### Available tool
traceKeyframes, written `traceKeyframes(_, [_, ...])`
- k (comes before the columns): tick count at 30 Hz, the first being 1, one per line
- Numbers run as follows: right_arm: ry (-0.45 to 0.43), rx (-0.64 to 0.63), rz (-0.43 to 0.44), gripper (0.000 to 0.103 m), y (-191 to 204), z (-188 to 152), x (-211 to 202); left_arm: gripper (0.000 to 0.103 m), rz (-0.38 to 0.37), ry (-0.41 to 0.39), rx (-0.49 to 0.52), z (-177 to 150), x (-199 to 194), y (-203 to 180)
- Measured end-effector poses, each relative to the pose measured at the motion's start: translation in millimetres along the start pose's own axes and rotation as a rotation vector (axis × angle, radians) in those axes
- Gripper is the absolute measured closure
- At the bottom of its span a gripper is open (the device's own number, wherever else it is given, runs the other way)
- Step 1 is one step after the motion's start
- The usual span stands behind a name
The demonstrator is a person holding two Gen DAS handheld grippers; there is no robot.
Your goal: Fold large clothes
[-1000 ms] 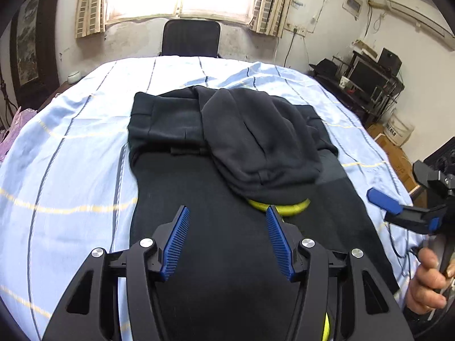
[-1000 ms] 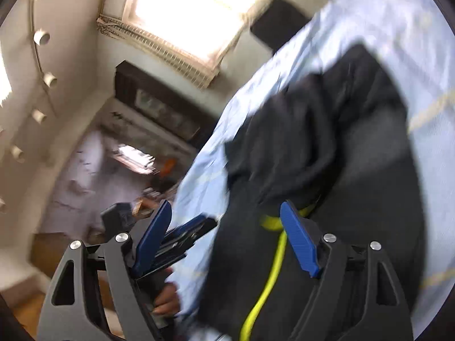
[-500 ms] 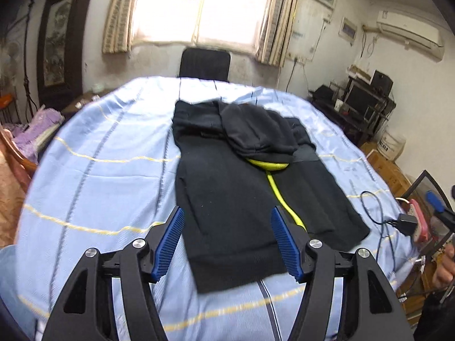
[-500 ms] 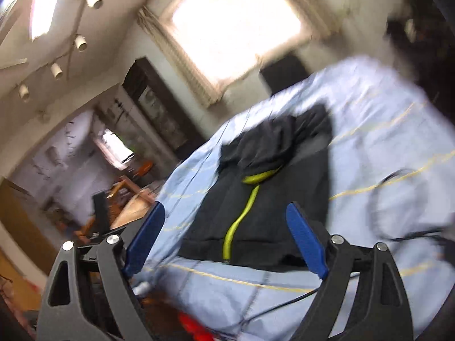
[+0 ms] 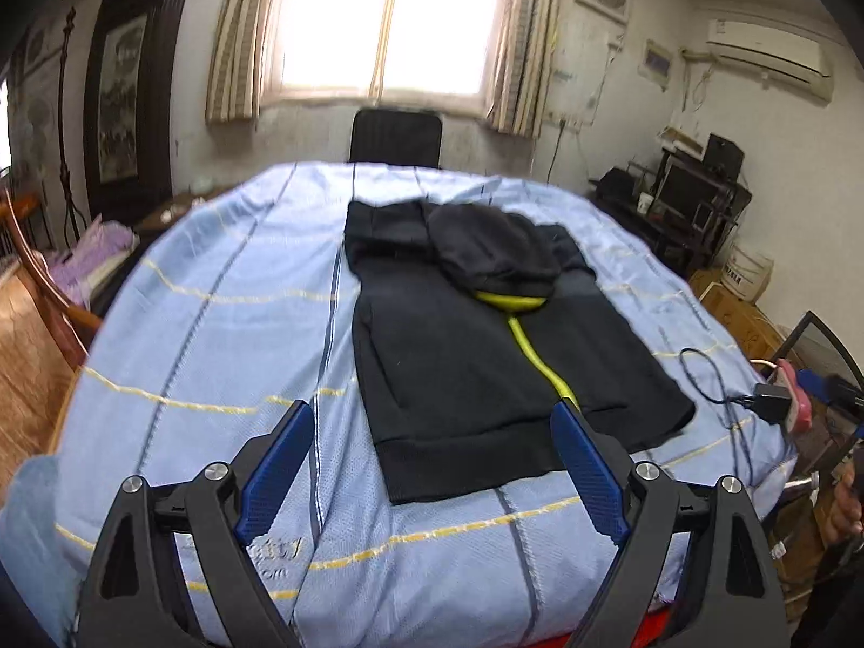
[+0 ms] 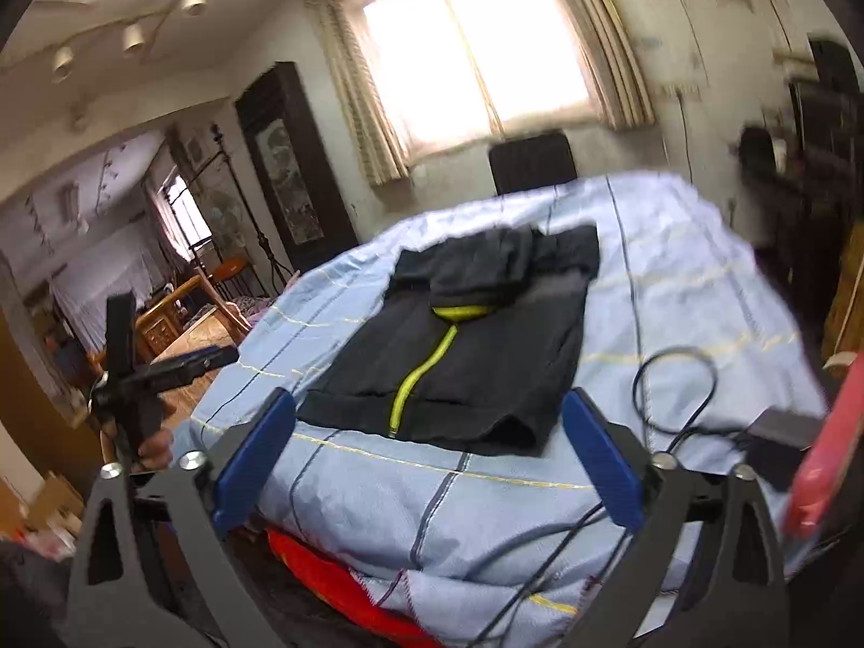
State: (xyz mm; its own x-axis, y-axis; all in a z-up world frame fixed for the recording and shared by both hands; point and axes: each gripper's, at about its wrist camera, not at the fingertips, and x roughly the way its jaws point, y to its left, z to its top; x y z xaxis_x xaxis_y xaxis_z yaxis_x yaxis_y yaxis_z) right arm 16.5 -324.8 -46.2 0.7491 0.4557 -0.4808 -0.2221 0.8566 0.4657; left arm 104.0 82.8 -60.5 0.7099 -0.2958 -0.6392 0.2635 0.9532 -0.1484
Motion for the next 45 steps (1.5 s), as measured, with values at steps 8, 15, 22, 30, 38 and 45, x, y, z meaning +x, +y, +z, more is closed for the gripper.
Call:
traceKeyframes(8, [0.112, 0.2, 0.024, 0.038, -57.0, 1.3, 65.6, 0.016, -0.096, 0.145, -0.116, 5.5, 76.6, 31.1])
traceKeyframes(15, [0.171, 0.241, 0.0, 0.038, -78.5, 5.7, 103.0, 0.025, -0.181, 0.247, -0.155, 2.8, 122.4, 34.8])
traceKeyframes(22, [0.215, 0.318, -0.012, 0.038, -101.7, 13.0, 133.0, 0.031, -0.245, 0.28, -0.187, 4.5, 139.2, 36.5])
traceKeyframes(30, [0.243, 0.376, 0.004, 0.038, -115.9, 4.8, 143.3, 0.051, -0.235, 0.247, -0.171, -0.8, 119.2, 37.9])
traceKeyframes(38, [0.278, 0.387, 0.031, 0.038, -118.8, -3.3, 147.2, 0.042, -0.216, 0.298, -0.216, -6.0, 135.9, 50.8])
traceKeyframes(45, [0.316, 0.345, 0.038, 0.054, -105.8, -4.8, 158.2, 0.043, -0.2, 0.283, -0.155, -3.3, 135.4, 34.6])
